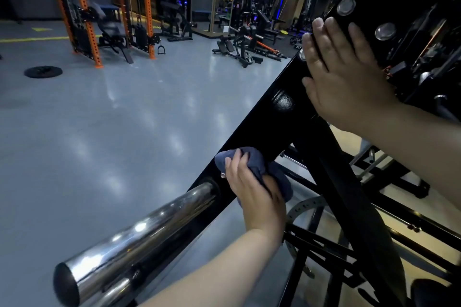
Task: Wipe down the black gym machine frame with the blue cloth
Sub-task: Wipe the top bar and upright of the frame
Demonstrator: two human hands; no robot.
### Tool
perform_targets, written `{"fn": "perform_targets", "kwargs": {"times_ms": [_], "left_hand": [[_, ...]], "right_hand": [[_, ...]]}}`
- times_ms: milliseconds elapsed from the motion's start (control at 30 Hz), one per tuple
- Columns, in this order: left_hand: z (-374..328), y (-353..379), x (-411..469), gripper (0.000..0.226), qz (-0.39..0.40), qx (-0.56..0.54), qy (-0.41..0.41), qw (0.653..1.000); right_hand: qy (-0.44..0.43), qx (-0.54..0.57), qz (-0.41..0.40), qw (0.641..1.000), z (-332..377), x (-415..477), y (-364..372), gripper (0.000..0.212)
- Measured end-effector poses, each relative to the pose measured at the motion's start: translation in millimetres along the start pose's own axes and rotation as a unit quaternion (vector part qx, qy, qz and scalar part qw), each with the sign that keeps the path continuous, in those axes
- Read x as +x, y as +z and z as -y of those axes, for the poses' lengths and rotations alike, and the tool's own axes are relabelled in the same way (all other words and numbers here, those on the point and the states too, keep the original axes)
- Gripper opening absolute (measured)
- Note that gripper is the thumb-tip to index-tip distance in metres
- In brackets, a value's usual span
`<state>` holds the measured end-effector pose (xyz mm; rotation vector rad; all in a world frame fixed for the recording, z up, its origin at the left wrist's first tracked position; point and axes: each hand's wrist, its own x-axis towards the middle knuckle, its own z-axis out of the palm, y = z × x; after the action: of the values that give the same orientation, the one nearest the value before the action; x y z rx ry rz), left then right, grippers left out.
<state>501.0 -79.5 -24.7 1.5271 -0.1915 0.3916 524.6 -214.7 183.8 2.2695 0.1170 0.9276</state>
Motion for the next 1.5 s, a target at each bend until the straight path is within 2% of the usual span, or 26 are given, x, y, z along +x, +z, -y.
{"fn": "perform_targets", "kwargs": {"times_ms": [67, 233, 333, 433, 600, 700, 767, 867, 900, 967, 1033, 1100, 1167, 1300, 1400, 1500], "left_hand": [[-17, 2, 17, 0.049, -0.002, -0.022, -0.014, 1.000], [-59, 10, 78, 0.052, 0.050, -0.004, 0.066, 0.997], [-45, 3, 60, 0.063, 0.080, 0.004, 0.080, 0.994], [-9, -12, 20, 0.064, 0.041, 0.021, 0.037, 0.998], [18, -21, -2, 0.053, 0.055, 0.029, 0.036, 0.997], [0, -16, 8, 0.052, 0.032, 0.010, -0.014, 0.999], [-21, -14, 37, 0.043, 0.011, -0.012, -0.042, 0.999], [-41, -10, 87, 0.022, 0.015, 0.001, 0.006, 1.000], [-41, -10, 95, 0.027, 0.034, 0.012, 0.025, 0.999], [-33, -13, 93, 0.047, 0.054, 0.049, -0.008, 0.997], [-21, -19, 74, 0.058, 0.009, 0.112, -0.061, 0.992], [-12, -20, 50, 0.059, -0.024, 0.121, -0.074, 0.990], [-8, -17, 33, 0.060, -0.019, 0.118, -0.061, 0.991], [-25, -5, 44, 0.054, -0.021, 0.068, -0.104, 0.992], [-54, 7, 76, 0.052, 0.005, 0.048, -0.049, 0.998], [-91, 20, 102, 0.063, 0.113, 0.053, 0.089, 0.988]], "right_hand": [[-0.001, 0.000, -0.002, 1.000, 1, -2, 1, 0.067], [-0.004, 0.011, -0.004, 1.000, -4, 2, -2, 0.070], [0.003, 0.023, 0.002, 1.000, 0, 1, -2, 0.070], [0.003, 0.029, 0.001, 1.000, 7, -2, 0, 0.070], [0.004, 0.024, 0.005, 1.000, 14, -3, 3, 0.068], [0.006, 0.020, -0.004, 1.000, 15, -6, 3, 0.068], [0.004, 0.021, -0.006, 1.000, 14, -5, 3, 0.068], [0.000, 0.019, -0.002, 1.000, 12, -2, 2, 0.068], [-0.002, 0.016, 0.001, 1.000, 11, -2, 2, 0.069], [-0.003, 0.007, 0.003, 1.000, 12, -4, 2, 0.068], [0.003, -0.004, 0.000, 1.000, 13, -6, 3, 0.067], [0.006, -0.006, -0.002, 1.000, 14, -5, 3, 0.067], [0.007, 0.004, -0.001, 1.000, 15, -3, 3, 0.067], [0.000, 0.032, 0.015, 0.999, 9, -6, 2, 0.069], [-0.036, 0.047, 0.026, 0.998, -3, -3, -5, 0.068], [-0.041, 0.016, 0.011, 0.999, -22, 3, -15, 0.067]]}}
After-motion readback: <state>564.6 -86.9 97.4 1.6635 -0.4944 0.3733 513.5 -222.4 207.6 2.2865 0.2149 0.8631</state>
